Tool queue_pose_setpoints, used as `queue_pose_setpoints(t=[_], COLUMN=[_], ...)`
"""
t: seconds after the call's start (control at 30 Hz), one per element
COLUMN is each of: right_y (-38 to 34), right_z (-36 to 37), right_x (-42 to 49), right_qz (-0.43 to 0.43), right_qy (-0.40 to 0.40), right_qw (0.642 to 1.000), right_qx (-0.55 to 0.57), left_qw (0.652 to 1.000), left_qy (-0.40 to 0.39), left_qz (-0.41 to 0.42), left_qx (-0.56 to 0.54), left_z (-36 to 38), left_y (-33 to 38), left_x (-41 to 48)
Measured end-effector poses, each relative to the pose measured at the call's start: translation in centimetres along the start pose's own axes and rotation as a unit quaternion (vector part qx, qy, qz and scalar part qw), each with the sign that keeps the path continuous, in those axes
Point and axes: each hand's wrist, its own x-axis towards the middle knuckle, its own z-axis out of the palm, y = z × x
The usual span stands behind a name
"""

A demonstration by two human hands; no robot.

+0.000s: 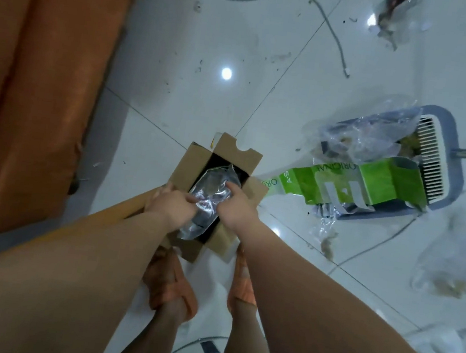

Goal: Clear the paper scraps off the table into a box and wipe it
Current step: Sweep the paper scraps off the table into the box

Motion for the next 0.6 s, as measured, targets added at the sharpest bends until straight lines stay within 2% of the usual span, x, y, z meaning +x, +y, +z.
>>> queue_pose_setpoints(t=[0.17, 0.33, 0.43, 0.6], right_y=[2.0, 2.7, 2.8, 1.8], right_z=[0.8, 0.2, -0.2, -0.4], right_x=[2.6, 3.3, 2.8, 1.0], right_qz=[-0.038, -0.101, -0.124, -0.063], right_qy=[-0.002, 0.058, 0.069, 0.101], right_qw=[0.997, 0.991, 0.986, 0.993], right_qx=[-0.074, -0.069, -0.089, 0.024], left_qw=[0.998, 0.997, 0.995, 0.999], left_qy=[-0.036, -0.063, -0.077, -0.012], left_qz=[0.02, 0.045, 0.053, 0.035], left_qx=[0.055, -0.02, -0.019, -0.035], left_z=[1.1, 2.9, 3.3, 2.5], left_y=[-0.4, -1.2, -1.3, 0.5], left_x=[2.6, 4.1, 4.0, 2.4])
